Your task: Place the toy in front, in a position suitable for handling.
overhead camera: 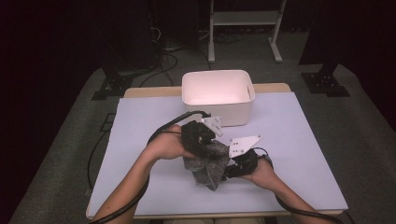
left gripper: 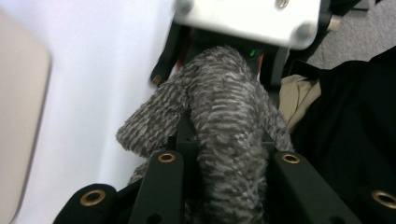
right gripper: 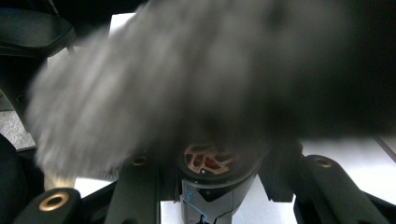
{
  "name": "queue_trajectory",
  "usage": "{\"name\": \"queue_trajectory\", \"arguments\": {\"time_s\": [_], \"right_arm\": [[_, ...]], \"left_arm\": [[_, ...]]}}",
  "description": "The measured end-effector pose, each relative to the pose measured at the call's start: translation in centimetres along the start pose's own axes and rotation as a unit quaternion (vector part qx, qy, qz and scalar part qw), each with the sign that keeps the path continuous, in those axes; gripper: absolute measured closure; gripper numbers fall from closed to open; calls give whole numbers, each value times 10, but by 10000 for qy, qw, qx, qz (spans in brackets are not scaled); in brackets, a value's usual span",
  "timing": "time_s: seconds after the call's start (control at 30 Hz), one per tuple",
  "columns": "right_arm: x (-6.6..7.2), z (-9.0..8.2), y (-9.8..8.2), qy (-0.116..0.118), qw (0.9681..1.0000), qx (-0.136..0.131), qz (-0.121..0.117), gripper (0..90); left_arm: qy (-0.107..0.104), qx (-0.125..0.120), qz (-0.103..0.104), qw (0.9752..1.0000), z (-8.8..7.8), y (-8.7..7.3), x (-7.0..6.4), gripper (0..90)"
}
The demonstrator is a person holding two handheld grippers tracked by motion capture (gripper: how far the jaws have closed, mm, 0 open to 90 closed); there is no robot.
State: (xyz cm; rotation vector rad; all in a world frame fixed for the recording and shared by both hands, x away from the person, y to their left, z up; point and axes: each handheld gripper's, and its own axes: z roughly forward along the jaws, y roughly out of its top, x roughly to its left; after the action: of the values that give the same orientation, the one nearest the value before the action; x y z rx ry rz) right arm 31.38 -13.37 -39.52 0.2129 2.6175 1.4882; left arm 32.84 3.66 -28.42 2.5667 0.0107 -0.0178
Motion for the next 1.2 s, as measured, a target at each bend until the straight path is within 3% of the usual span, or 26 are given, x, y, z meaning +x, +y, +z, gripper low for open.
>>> {"name": "queue_trajectory", "arguments": {"time_s": [0.2, 0.4, 0.6, 0.77, 1.0, 1.1, 1.2], "right_arm": [[-1, -5, -4, -40, 10000, -52, 69, 560], [-1, -10, -6, -93, 9999, 24, 64, 559], [-1, -18, -6, -104, 9997, 195, 48, 559], [0, -22, -4, -167, 9991, 390, 47, 558], [0, -29, -7, -170, 9988, 434, 127, 558], [0, -32, -8, -166, 9986, 488, 144, 558], [0, -32, -5, -153, 9980, 602, 115, 558]], "left_arm": [[50, 12, 12, 10000, 2, 0, 0, 731], [220, -5, -195, 9996, -7, -15, 4, 729], [45, -310, -308, 9990, 0, -24, 5, 729], [28, -343, -310, 9989, 1, -25, 6, 727], [124, -285, -424, 9986, -3, -34, 11, 727], [77, -334, -477, 9983, -1, -37, 12, 728], [-9, -407, -382, 9984, 2, -32, 10, 728]]}}
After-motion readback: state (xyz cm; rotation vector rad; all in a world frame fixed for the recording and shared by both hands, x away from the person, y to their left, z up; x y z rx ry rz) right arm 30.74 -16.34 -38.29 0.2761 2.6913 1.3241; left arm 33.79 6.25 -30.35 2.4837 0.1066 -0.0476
